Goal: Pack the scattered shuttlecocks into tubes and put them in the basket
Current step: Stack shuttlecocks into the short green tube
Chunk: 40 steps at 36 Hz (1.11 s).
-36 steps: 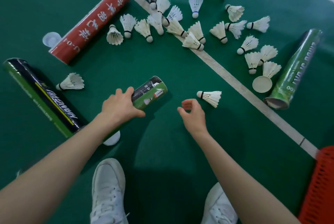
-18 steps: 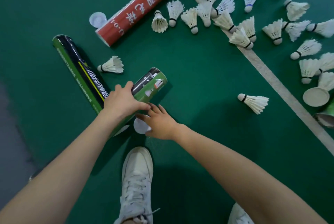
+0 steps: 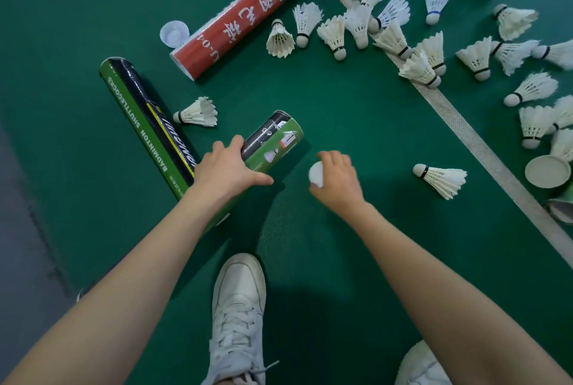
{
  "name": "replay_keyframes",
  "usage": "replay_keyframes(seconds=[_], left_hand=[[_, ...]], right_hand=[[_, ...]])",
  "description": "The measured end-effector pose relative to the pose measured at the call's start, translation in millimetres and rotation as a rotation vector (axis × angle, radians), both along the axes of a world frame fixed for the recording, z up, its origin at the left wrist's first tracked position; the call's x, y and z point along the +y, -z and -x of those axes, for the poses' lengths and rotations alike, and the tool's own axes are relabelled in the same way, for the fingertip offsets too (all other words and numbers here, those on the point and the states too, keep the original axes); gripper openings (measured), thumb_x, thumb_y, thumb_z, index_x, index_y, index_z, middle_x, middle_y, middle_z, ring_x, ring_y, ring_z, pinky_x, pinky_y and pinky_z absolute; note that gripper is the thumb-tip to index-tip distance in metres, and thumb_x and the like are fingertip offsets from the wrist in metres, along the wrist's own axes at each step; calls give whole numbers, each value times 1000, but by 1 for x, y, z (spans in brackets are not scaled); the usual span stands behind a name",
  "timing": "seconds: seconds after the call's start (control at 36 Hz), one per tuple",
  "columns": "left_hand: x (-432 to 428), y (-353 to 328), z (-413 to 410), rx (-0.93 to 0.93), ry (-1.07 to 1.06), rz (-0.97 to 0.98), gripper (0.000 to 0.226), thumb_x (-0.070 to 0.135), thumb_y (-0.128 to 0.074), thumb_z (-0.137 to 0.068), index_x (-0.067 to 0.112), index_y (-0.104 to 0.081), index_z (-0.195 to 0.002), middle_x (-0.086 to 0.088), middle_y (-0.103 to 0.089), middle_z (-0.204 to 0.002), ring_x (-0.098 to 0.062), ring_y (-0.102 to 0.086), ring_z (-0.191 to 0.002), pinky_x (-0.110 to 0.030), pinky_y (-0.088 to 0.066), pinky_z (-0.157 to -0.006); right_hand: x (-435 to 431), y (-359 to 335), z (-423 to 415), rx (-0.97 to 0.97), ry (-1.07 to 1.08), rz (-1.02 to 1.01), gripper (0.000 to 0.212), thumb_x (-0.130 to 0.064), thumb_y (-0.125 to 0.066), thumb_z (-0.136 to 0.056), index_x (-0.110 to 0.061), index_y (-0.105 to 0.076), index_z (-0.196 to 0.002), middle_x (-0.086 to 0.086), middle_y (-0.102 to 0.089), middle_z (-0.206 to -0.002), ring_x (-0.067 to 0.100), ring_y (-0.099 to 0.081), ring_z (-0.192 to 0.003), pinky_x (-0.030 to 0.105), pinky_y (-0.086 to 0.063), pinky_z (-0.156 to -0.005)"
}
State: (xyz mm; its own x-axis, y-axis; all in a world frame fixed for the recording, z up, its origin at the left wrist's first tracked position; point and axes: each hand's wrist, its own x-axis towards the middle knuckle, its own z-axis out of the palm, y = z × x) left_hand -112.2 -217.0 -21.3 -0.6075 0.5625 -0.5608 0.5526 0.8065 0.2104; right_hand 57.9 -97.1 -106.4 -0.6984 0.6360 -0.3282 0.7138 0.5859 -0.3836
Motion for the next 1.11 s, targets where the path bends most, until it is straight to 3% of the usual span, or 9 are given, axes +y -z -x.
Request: replay_keyframes(seconds=[0.08, 0.17, 0.28, 0.36, 0.47, 0.67, 0.78, 0.92, 1.11], left_hand=[[6, 1, -6, -4, 19, -4, 85, 68, -74, -55, 25, -41, -120, -6, -46, -106, -30, -52, -98, -41, -48, -83], [14, 1, -14, -4, 54, -8, 86, 69, -73, -55, 26, -40, -121, -6, -46, -106, -30, -52, -97, -43, -49, -84], [25, 0, -25, 7, 97, -11, 86, 69, -73, -55, 26, -39, -122, -7, -47, -107, -30, -53, -97, -45, -49, -84], [33, -5, -35, 13, 130, -19, 84, 69, -73, -55, 26, -39, -119, -6, -46, -105, -30, -53, -96, -44, -49, -83], [43, -13, -49, 20, 178, -48, 80, 67, -74, -56, 27, -40, -116, -4, -45, -101, -29, -52, -93, -41, -48, -81], [59, -25, -73, 34, 262, -129, 77, 65, -74, -56, 28, -40, -115, -2, -44, -99, -27, -50, -92, -44, -47, -85], [66, -32, -82, 47, 296, -154, 78, 65, -73, -59, 29, -39, -119, -1, -43, -102, -26, -48, -95, -45, -45, -87], [71, -35, -89, 75, 336, -204, 78, 64, -71, -61, 29, -38, -123, 0, -41, -102, -26, -47, -97, -43, -42, -88], [75, -37, -96, 71, 344, -301, 75, 62, -71, -60, 29, -42, -121, 4, -42, -97, -23, -48, -94, -39, -41, -83]], right_hand=[[19, 0, -18, 25, 231, 17, 68, -28, -66, -79, -13, -38, -138, 11, -42, -132, 30, -36, -120, 40, -34, -98], [30, -4, -28, 256, 551, 213, 58, -25, -65, -79, -23, -46, -134, 7, -43, -130, 26, -37, -120, 36, -34, -100], [42, -20, -34, 483, 791, 444, 27, -30, -61, -78, -32, -63, -104, -1, -53, -111, 21, -52, -103, 33, -47, -85], [52, -35, -36, 739, 1017, 681, 8, -16, -56, -85, -20, -58, -92, -2, -54, -93, 16, -50, -84, 28, -43, -67], [63, -50, -41, 1132, 1208, 1036, 5, -15, -51, -88, -14, -46, -90, 9, -50, -103, 23, -49, -88, 34, -47, -70], [57, -70, -44, 1335, 1162, 986, 9, -15, -48, -93, -7, -50, -91, 10, -43, -103, 23, -49, -96, 31, -50, -82], [50, -82, -50, 1235, 937, 856, 17, -21, -47, -88, -8, -50, -98, 6, -51, -94, 13, -51, -78, 26, -45, -68], [44, -91, -58, 1114, 740, 779, 40, -26, -36, -93, -27, -57, -127, 7, -60, -130, 20, -56, -118, 40, -43, -105], [38, -95, -69, 1082, 624, 655, 36, -34, -31, -102, -35, -46, -134, -4, -50, -141, 8, -45, -131, 36, -34, -113]])
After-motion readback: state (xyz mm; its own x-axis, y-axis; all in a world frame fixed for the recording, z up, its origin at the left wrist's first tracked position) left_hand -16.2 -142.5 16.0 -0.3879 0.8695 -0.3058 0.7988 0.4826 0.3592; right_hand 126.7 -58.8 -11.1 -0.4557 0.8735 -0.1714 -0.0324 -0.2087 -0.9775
